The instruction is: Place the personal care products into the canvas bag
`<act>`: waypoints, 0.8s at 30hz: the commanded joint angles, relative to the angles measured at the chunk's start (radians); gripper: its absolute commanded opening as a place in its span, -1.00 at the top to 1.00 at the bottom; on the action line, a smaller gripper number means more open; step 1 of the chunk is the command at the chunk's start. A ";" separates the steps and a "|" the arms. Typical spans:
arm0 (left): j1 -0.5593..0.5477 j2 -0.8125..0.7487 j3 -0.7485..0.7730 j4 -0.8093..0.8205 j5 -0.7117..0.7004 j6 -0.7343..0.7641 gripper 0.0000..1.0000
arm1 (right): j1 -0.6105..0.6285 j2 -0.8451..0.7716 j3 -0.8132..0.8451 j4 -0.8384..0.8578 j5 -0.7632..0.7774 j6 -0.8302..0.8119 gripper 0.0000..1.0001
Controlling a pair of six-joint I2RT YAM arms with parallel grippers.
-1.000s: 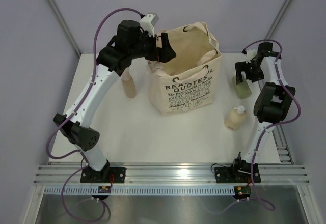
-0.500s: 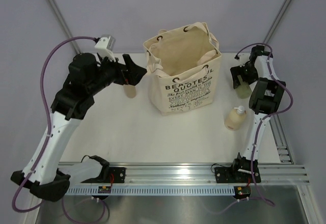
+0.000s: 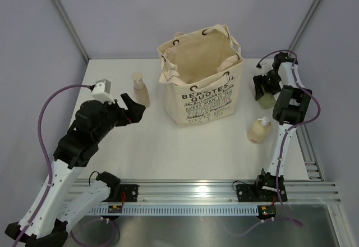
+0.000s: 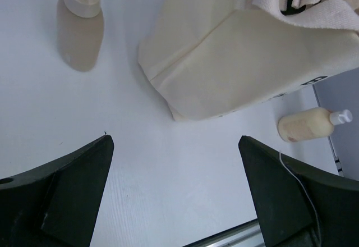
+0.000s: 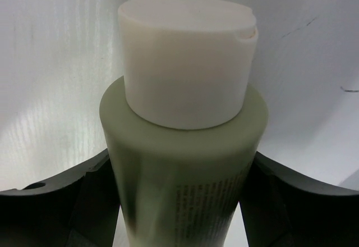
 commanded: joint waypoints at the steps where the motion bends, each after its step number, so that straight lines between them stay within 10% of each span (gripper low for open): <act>1: 0.006 -0.045 0.005 0.020 -0.103 -0.031 -0.97 | -0.014 -0.097 -0.085 0.004 -0.140 0.082 1.00; 12: 0.006 -0.154 -0.114 -0.034 -0.296 -0.116 -0.98 | -0.073 -0.455 -0.349 0.186 -0.679 0.365 1.00; 24: 0.006 -0.157 -0.148 -0.055 -0.361 -0.134 -0.98 | -0.065 -0.719 -0.265 0.436 -0.897 0.664 1.00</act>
